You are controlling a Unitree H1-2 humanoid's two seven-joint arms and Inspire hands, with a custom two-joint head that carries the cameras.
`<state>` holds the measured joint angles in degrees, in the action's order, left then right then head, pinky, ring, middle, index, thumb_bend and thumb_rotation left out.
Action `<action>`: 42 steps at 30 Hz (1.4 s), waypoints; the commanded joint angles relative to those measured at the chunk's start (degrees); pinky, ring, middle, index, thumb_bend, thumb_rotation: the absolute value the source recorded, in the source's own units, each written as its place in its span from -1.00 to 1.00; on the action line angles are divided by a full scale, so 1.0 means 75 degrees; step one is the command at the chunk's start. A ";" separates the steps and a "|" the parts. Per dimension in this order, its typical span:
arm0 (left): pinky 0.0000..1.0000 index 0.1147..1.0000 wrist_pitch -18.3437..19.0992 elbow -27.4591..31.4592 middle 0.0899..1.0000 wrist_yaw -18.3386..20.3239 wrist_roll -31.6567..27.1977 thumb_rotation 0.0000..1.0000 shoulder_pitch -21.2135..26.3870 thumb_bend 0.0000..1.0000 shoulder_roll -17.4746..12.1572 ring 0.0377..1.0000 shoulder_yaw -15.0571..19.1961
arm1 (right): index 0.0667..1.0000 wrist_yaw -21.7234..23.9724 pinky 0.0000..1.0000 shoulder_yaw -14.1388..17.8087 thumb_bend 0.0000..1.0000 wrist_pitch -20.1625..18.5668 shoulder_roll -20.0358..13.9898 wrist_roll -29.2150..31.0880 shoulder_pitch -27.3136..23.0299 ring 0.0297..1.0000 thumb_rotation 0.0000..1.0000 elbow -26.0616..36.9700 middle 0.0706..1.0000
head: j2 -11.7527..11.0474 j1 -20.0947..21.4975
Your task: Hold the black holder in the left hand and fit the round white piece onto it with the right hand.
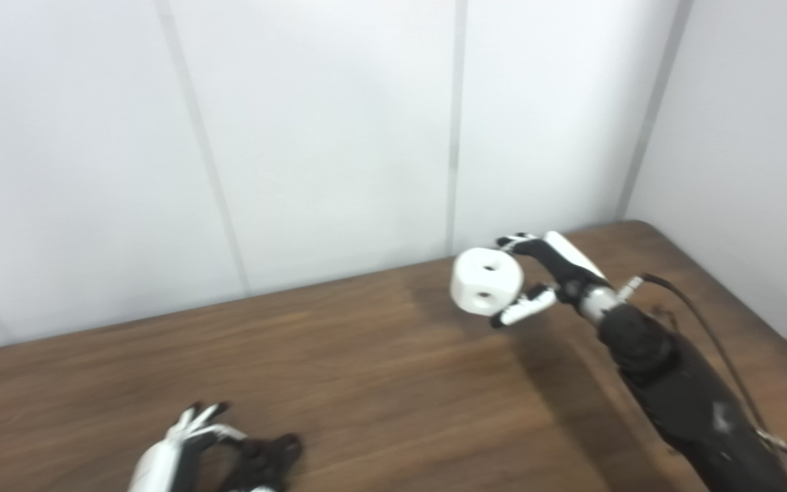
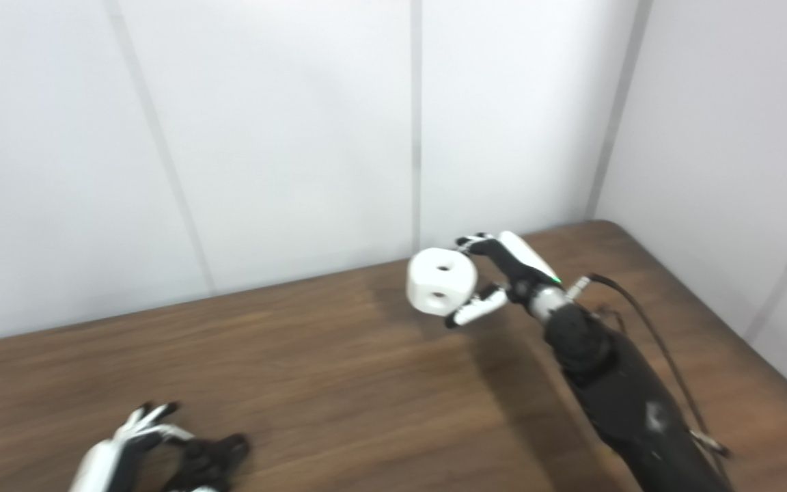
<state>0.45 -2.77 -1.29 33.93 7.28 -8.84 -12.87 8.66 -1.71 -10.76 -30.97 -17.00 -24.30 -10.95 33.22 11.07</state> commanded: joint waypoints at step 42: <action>1.00 -0.18 0.0664 -0.2699 0.82 -0.0849 0.0959 -0.91 0.1458 0.04 0.1158 1.00 -0.1731 | -0.12 0.1386 0.91 -0.1386 0.02 -0.0598 0.1259 -0.0060 -0.0445 1.00 -0.74 0.1971 0.84 | 0.0554 -0.1487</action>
<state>4.36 -19.62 -9.27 40.38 21.15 -1.17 -23.54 18.91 -12.29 -16.03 -21.07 -17.31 -24.77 2.23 37.35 0.00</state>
